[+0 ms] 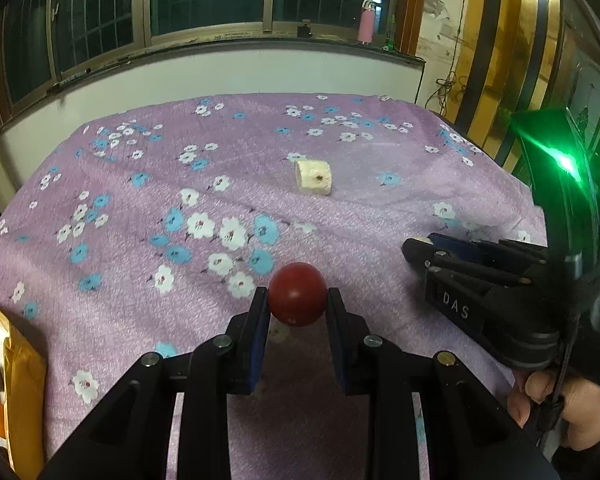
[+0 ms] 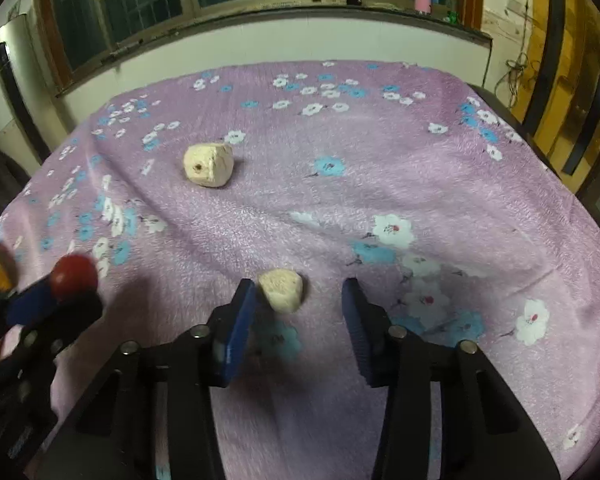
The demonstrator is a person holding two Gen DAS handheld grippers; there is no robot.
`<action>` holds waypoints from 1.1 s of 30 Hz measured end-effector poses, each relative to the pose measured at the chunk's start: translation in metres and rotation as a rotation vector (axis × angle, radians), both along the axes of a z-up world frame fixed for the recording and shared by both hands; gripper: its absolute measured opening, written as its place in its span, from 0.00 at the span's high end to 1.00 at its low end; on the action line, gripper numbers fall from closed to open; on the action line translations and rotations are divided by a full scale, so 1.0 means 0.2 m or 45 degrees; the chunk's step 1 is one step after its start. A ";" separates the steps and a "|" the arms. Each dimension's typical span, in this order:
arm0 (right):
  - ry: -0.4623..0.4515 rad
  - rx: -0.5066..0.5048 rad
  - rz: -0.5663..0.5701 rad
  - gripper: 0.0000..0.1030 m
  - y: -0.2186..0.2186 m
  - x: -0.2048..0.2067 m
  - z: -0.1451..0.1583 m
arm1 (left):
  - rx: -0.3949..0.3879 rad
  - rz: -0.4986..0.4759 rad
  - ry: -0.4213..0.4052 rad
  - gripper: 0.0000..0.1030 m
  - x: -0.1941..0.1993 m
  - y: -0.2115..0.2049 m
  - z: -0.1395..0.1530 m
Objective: Organize fruits
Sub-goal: 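Grasp the red round fruit with the left tool while the right tool grasps a small beige cake, then hold the red fruit in the left tool while the right tool holds the small cake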
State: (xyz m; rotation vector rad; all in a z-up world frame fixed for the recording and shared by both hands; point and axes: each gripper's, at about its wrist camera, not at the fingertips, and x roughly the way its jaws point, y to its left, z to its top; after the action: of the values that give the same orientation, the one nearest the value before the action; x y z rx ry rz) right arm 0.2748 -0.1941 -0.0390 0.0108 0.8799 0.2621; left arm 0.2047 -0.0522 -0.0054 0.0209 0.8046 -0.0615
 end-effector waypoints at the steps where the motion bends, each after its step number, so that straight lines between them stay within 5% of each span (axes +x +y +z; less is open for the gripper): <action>1: -0.006 -0.015 -0.003 0.68 0.01 0.01 0.00 | -0.005 -0.001 0.003 0.74 -0.01 0.01 0.00; 2: -0.001 -0.004 0.004 0.78 0.02 0.01 0.00 | -0.008 -0.007 0.003 0.74 -0.03 0.01 0.00; 10: -0.061 0.001 -0.049 0.78 0.00 -0.14 0.05 | -0.017 -0.028 0.001 0.74 -0.23 0.06 0.03; 17: -0.115 0.067 -0.082 0.78 -0.05 -0.48 0.14 | 0.030 0.000 0.029 0.74 -0.43 0.11 0.01; 33: -0.166 0.136 -0.025 0.78 0.17 -1.05 0.15 | 0.079 0.055 0.001 0.74 -0.77 0.22 0.02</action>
State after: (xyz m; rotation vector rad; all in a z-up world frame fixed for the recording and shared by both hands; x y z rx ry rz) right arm 0.0653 -0.1595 -0.0087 0.1006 0.7354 0.2880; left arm 0.0510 -0.0089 -0.0022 0.0620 0.8069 0.0040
